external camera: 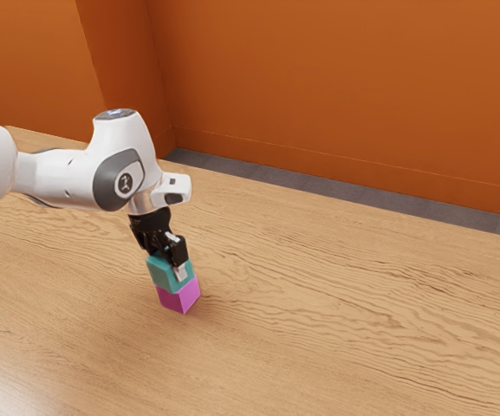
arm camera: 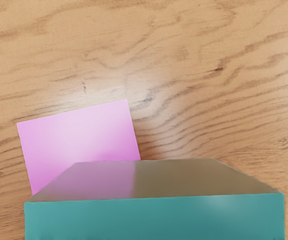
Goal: Pick up the blue block with one arm, and put the blue block on the pink block with one arm
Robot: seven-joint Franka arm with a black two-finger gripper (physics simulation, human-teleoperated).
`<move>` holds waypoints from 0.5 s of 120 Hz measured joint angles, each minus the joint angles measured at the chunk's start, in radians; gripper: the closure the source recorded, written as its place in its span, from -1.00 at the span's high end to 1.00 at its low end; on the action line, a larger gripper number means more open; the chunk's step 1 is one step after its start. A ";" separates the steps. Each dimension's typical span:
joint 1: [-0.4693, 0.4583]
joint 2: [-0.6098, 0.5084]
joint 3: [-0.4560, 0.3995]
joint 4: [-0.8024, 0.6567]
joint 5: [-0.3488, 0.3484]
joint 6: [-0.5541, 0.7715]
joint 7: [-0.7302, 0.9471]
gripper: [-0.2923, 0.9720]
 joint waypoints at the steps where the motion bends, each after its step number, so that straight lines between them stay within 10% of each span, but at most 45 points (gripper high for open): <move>1: 0.001 0.000 0.000 0.000 0.000 0.000 0.001 -0.08; 60: 0.126 0.069 -0.095 0.048 -0.039 0.008 0.042 -0.08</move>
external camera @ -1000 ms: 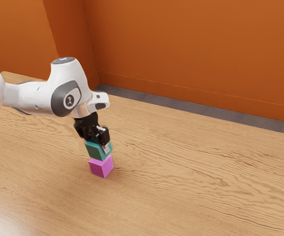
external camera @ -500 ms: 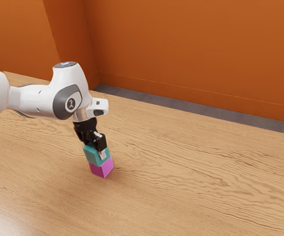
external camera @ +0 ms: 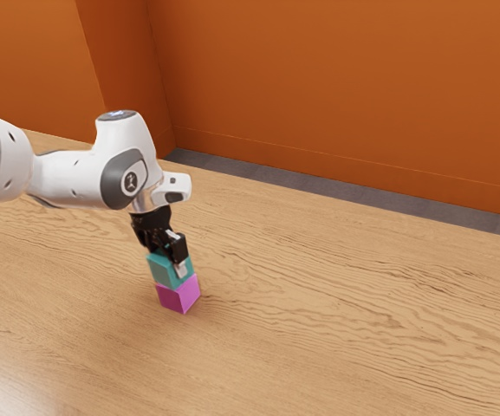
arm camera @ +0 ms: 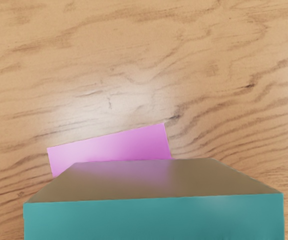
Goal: Pick up the blue block with one arm, and put the blue block on the pink block with one arm
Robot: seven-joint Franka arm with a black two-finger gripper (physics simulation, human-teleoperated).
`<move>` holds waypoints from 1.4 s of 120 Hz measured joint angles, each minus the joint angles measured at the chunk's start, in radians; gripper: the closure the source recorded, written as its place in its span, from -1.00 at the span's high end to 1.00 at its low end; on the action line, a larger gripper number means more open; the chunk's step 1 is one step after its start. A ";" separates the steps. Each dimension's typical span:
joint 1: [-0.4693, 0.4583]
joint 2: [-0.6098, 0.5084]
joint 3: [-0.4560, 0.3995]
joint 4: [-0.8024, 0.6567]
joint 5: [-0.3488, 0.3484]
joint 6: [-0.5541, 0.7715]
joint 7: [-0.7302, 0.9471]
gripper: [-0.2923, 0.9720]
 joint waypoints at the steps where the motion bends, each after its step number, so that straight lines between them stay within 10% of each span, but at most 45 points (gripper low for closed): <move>1: 0.003 0.000 -0.003 0.000 -0.002 0.000 0.000 -0.08; 120: 0.135 0.041 -0.115 0.021 -0.085 0.004 0.011 -0.08; 168: 0.136 0.039 -0.115 0.020 -0.109 -0.005 0.043 0.40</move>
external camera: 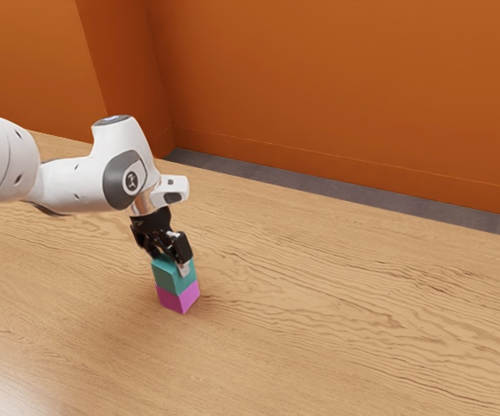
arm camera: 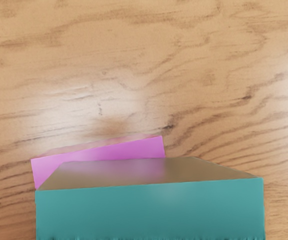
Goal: Pick up the blue block with one arm, and put the blue block on the pink block with one arm
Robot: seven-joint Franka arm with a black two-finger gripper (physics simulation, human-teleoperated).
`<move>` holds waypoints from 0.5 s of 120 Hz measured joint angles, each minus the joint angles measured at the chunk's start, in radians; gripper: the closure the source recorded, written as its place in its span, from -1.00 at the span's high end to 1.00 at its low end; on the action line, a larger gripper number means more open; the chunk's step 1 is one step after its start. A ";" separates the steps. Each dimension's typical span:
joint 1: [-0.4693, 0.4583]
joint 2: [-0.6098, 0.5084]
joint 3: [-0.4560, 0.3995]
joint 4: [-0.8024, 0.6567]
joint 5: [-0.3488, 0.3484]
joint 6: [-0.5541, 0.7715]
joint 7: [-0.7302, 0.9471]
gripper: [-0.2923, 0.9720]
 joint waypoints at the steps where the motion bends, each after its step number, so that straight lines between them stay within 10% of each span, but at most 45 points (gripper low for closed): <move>1: 0.000 -0.001 0.000 0.000 0.000 0.000 0.001 0.41; 38: -0.010 -0.122 0.023 0.001 0.034 -0.007 0.017 0.48; 60: -0.035 -0.330 0.032 0.001 0.244 -0.046 -0.037 0.49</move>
